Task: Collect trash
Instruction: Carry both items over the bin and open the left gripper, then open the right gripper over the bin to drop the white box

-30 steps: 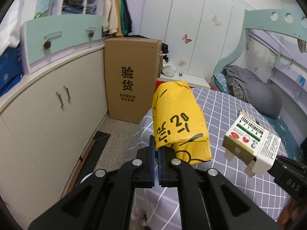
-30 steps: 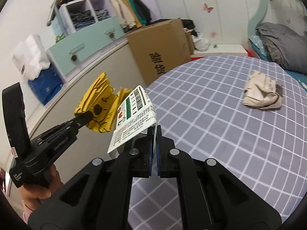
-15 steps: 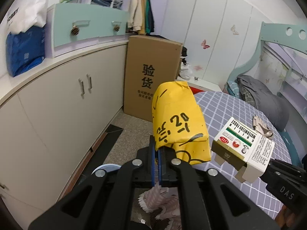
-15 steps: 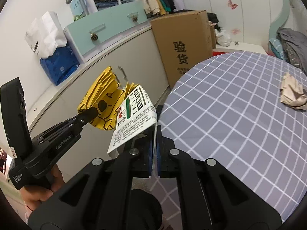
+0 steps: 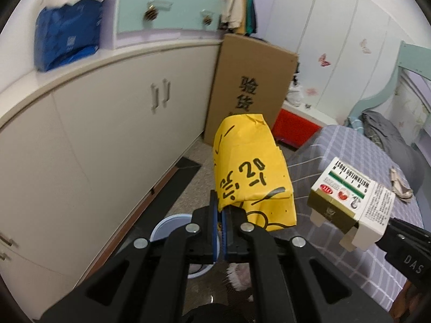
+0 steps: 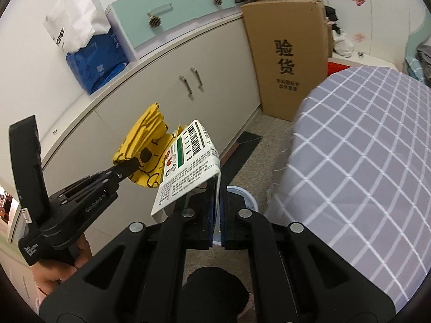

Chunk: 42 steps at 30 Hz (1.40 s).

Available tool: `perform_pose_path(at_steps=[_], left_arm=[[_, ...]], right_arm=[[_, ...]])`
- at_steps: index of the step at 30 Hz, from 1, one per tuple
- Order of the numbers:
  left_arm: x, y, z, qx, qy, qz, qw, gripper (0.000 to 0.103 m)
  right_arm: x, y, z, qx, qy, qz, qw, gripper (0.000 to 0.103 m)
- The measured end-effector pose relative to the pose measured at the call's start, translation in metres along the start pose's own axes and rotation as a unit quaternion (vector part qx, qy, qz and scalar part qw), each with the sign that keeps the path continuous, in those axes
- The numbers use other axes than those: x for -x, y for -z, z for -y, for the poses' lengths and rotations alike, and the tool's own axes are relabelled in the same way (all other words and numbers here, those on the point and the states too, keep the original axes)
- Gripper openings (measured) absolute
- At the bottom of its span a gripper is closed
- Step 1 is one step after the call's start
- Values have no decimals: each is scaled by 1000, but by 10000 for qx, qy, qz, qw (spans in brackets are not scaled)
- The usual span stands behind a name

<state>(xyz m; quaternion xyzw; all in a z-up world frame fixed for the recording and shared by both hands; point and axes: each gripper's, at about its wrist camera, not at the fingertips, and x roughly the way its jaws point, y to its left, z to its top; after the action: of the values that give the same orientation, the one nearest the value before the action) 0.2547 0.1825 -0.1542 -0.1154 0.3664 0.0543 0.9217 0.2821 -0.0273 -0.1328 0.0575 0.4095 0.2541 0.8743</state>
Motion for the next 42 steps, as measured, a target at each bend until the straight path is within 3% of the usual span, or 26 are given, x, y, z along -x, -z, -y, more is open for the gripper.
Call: perform_pose_path(at_steps=[14,16,17,18,31,42], left_arm=[[-50,-15,-22,-60,-219,-398,9990,4],[-61,-17,-24,-46,-158,-538,9984,19],[-69,-17,-26,-64,-257,-683,9973,49],[-72,-16,-27,-74,-373,-738,9965,66],[-63,1,-50,233,-452,-719,9961,68],[-33,-3,-68,534,-671,-366,9956,72]], right_arm=[[-47,-7,-11,11,124,-118,9999,3],[-51,-8,-11,10,143,-139,9998,3],[-53,-8,-12,13,156,-152,9998,3],[-55,-8,-12,27,174,-159,9997,3],[-74,-4,-23,128,164,-344,9992,3],[-93,-19,-42,376,97,-281,9989,5]])
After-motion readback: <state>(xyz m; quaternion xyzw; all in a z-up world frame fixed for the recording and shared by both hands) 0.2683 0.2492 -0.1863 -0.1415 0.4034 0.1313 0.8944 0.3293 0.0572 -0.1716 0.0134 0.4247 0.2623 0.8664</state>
